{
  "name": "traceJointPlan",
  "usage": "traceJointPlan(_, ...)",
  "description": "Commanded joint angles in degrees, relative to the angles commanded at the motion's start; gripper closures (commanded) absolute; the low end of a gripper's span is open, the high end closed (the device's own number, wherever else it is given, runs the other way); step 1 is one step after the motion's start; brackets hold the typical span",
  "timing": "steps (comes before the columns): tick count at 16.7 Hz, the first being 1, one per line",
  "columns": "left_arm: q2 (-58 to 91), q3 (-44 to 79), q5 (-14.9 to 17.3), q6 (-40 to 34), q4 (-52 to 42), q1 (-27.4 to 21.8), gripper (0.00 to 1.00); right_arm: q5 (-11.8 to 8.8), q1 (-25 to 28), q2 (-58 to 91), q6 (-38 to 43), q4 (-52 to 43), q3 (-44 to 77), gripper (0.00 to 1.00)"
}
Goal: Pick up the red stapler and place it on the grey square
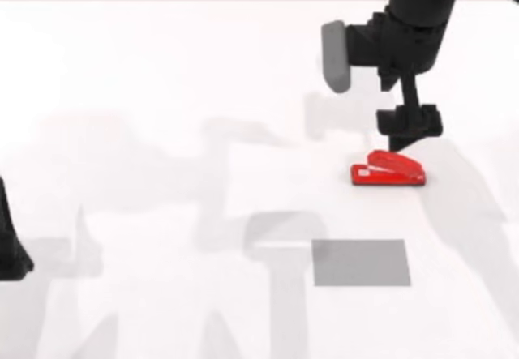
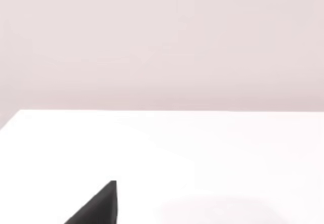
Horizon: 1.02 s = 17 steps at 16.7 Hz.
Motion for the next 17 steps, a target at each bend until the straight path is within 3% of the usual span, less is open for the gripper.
traceJointPlan(8,0.0,0.0,0.0,0.0,0.0,0.0,0.0,0.0,0.3,1.9,0.2,18.7,-16.6,0.0)
traceJointPlan(13,0.0,0.0,0.0,0.0,0.0,0.0,0.0,0.0,0.3,2.2,0.2,20.3,-18.1,0.0)
traceJointPlan(17,0.0,0.0,0.0,0.0,0.0,0.0,0.0,0.0,0.3,2.2,0.2,20.3,-18.1,0.3)
